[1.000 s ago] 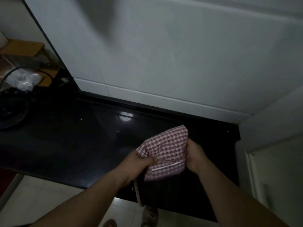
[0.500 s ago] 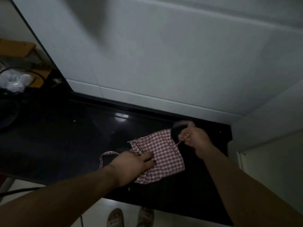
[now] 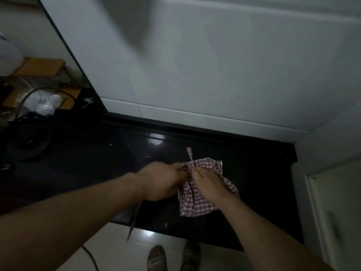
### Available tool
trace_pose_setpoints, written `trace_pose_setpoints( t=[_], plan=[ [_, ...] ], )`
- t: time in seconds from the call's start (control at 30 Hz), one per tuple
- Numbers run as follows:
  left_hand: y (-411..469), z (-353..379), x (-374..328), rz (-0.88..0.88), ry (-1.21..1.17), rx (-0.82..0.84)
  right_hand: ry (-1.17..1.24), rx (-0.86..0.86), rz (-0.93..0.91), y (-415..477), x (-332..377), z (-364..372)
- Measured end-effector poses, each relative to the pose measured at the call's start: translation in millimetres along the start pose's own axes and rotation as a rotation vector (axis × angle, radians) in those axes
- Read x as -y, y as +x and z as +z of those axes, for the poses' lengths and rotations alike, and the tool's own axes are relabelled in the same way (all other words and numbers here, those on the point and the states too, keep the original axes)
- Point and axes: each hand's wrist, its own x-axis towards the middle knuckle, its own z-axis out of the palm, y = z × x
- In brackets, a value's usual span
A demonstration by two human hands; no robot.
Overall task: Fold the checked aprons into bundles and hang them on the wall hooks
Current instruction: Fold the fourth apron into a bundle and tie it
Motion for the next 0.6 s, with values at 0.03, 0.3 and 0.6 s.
trace_pose_setpoints(
  t=[0.03,0.3,0.6],
  plan=[
    [-1,-12,8,-0.069,-0.010,0.055,0.004,0.004,-0.003,-1,1,-1],
    [68,-78,11,-0.102,-0.367,0.140,0.524,0.167,0.013,-10,3,-1],
    [111,-69,-16,-0.133,-0.419,-0.463,0.661,0.171,0.007,-7,-11,10]
  ],
)
